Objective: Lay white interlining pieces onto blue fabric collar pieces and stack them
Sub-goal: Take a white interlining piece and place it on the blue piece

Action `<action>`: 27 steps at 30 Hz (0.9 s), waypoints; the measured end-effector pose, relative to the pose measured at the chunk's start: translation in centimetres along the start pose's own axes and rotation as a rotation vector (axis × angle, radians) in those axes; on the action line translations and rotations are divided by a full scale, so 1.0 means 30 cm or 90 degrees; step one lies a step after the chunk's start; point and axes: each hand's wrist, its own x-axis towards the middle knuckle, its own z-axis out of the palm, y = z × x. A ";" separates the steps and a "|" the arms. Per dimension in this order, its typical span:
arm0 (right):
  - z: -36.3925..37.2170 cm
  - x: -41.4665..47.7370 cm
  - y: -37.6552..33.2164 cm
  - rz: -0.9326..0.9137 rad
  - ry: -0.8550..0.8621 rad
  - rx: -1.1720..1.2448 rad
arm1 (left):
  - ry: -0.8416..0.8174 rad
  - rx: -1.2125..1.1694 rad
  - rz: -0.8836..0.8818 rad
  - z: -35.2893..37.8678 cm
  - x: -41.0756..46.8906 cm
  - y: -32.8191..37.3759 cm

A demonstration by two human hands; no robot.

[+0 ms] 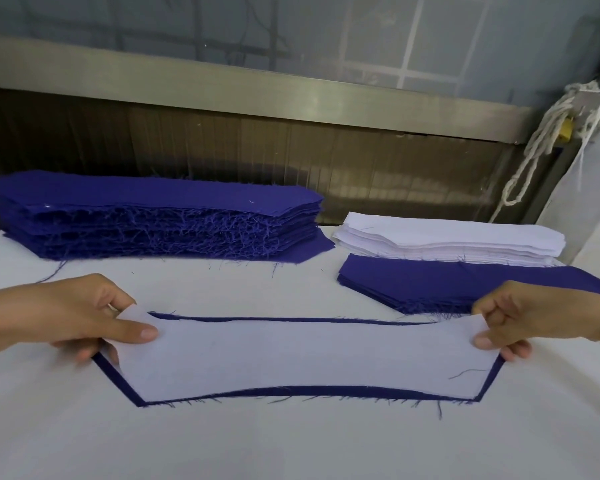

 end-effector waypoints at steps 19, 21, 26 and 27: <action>0.007 -0.005 -0.014 0.024 -0.008 0.029 | 0.057 0.017 0.002 -0.010 -0.005 -0.025; 0.007 -0.004 -0.011 0.031 -0.008 0.028 | 0.086 0.035 -0.020 -0.017 -0.002 -0.030; 0.000 0.002 0.009 0.054 0.006 0.014 | 0.115 0.068 -0.053 -0.033 -0.005 -0.051; -0.002 0.002 0.016 0.056 0.013 0.011 | 0.122 0.073 -0.062 -0.037 -0.004 -0.060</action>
